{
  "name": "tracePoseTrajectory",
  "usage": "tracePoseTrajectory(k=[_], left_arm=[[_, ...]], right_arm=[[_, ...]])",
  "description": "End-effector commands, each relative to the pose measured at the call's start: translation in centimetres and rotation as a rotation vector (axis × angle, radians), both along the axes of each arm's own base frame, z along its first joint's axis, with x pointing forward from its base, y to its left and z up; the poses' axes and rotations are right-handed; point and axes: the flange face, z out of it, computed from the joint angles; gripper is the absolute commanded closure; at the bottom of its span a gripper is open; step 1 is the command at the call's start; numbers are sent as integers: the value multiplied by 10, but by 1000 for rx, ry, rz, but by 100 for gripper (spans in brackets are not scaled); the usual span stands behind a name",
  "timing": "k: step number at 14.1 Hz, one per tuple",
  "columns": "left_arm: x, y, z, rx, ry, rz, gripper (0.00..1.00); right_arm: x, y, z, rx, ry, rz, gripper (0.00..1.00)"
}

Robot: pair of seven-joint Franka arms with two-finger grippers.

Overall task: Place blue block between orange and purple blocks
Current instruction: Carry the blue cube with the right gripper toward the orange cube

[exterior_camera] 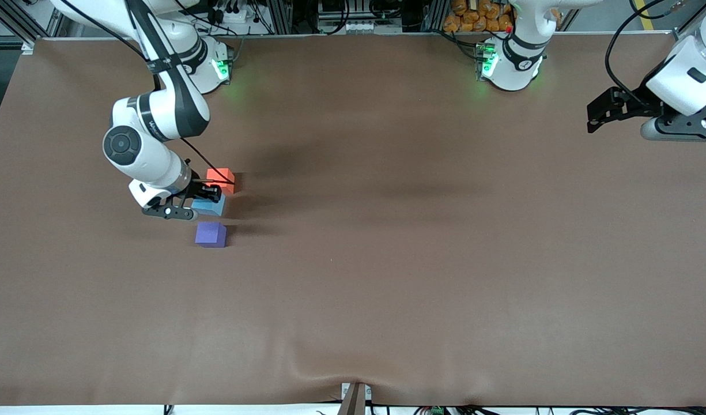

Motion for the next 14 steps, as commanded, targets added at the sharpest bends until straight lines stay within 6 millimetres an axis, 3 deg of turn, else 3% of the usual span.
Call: tracePoseTrajectory(k=[1, 4, 8, 14], left_arm=[[5, 2, -3, -17, 22, 18, 0], [12, 2, -16, -17, 44, 12, 0], [11, 4, -13, -15, 39, 5, 0], [12, 4, -10, -19, 33, 5, 0]], right_arm=[[-9, -2, 8, 15, -28, -1, 100], [-9, -1, -3, 12, -17, 6, 100], [-10, 8, -16, 5, -16, 35, 100], [-12, 5, -33, 8, -33, 78, 100]])
